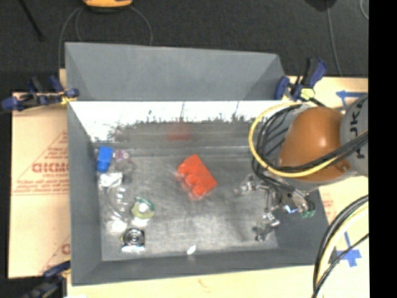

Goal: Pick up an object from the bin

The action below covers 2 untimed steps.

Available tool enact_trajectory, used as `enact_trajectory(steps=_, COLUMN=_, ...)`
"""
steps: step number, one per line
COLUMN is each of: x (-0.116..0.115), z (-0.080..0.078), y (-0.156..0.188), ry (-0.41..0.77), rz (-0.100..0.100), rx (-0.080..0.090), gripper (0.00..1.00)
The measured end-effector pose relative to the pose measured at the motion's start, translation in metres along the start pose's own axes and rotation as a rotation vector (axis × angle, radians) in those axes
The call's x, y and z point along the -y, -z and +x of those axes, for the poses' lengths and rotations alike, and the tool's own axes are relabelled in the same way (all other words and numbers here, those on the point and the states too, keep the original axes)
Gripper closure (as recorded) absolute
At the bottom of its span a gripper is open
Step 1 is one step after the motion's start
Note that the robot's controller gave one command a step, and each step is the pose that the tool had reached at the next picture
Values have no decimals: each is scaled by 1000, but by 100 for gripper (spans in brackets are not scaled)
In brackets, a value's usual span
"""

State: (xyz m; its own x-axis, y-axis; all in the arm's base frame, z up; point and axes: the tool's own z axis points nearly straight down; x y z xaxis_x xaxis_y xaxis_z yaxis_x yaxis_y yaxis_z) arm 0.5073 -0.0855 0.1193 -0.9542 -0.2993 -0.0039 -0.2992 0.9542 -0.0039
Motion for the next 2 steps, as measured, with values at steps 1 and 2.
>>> enact_trajectory(steps=1, x=-94, z=-79, y=-3, ry=86, rz=-4, rx=4, gripper=0)
enact_trajectory(steps=2, x=-69, z=-94, y=-28, ry=251, rz=-2, rx=9, gripper=0)
